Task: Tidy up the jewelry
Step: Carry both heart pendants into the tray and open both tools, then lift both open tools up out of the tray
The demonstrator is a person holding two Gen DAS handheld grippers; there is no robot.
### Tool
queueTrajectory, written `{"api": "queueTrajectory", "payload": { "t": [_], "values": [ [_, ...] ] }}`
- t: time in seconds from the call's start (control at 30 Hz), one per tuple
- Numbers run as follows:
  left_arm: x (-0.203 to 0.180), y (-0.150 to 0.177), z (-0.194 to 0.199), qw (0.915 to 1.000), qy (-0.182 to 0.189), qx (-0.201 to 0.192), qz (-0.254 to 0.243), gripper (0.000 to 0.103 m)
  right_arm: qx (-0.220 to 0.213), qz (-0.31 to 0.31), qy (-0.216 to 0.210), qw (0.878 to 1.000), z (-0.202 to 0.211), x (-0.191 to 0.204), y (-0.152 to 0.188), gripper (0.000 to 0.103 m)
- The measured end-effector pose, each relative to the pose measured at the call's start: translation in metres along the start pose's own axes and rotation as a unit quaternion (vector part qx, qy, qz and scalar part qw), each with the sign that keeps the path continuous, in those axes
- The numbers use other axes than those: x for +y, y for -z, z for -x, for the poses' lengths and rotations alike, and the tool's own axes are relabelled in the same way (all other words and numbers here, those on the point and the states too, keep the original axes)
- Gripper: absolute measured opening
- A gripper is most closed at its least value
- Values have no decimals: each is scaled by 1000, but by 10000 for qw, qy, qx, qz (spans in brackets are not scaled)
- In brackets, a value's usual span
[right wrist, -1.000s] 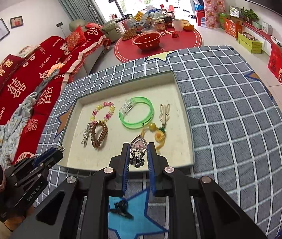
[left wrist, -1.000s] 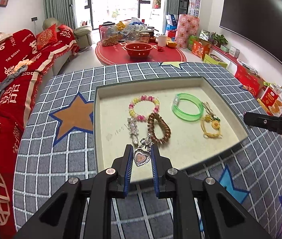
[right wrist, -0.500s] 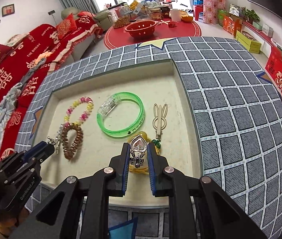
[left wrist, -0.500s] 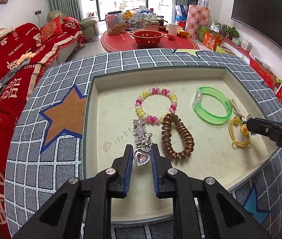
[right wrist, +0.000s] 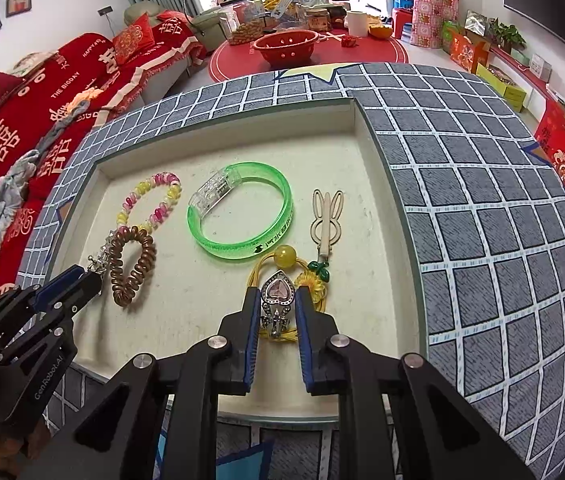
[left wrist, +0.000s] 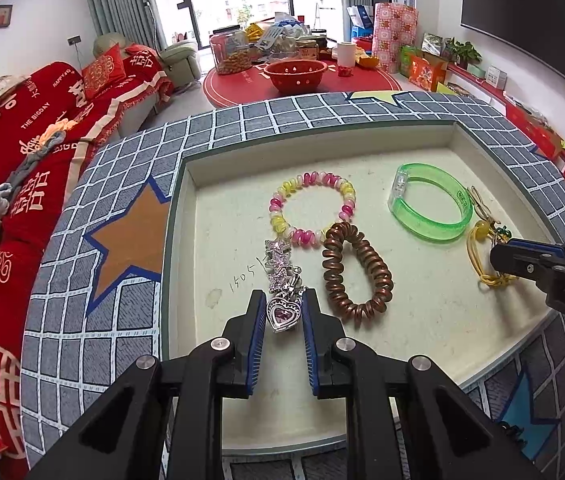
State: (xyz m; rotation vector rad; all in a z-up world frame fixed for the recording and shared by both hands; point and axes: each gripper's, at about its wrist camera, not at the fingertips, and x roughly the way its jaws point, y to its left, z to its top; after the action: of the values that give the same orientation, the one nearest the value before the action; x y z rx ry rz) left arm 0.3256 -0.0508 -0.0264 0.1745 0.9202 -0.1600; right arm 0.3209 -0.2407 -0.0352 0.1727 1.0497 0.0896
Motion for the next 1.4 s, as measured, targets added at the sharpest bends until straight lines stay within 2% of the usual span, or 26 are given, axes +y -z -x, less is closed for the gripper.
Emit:
{"api": "queueTrajectory", "payload": {
  "t": [0.03, 0.1, 0.13, 0.17, 0.7, 1.07, 1.1, 1.13, 1.17, 1.23, 1.33, 1.4],
  "values": [
    [0, 0, 1, 10000, -4, -2, 21, 31, 5, -10, -26, 10000, 1, -1, 0, 20],
    [1, 0, 3, 10000, -29, -23, 60, 31, -4, -29, -76, 10000, 3, 0, -1, 31],
    [1, 0, 4, 10000, -37, -28, 69, 31, -44, -55, -99, 9999, 6, -1, -1, 46],
    [1, -1, 5, 10000, -41, -29, 73, 31, -102, -76, -123, 9998, 8, -1, -3, 55],
    [3, 0, 34, 9996, 1, -255, 98, 31, -576, -396, -508, 9963, 64, -5, 3, 57],
    [7, 20, 70, 9988, 127, -449, 114, 32, -682, -439, -609, 9948, 100, -1, 36, 65],
    [8, 23, 73, 9988, 147, -442, 135, 40, -676, -442, -610, 9949, 102, -1, 40, 65],
    [9, 26, 74, 9988, 166, -429, 165, 87, -668, -445, -607, 9949, 104, -1, 43, 65],
    [12, 29, 78, 9986, 129, -460, 249, 103, -660, -453, -604, 9950, 105, -1, 47, 68],
    [16, 37, 89, 9968, 101, -717, 349, 103, -662, -484, -618, 9947, 109, -3, 55, 71],
    [19, 46, 97, 9972, 152, -655, 323, 103, -648, -518, -635, 9945, 113, -4, 65, 72],
    [19, 53, 103, 9973, 129, -657, 289, 103, -623, -529, -662, 9945, 115, -4, 72, 81]
  ]
}}
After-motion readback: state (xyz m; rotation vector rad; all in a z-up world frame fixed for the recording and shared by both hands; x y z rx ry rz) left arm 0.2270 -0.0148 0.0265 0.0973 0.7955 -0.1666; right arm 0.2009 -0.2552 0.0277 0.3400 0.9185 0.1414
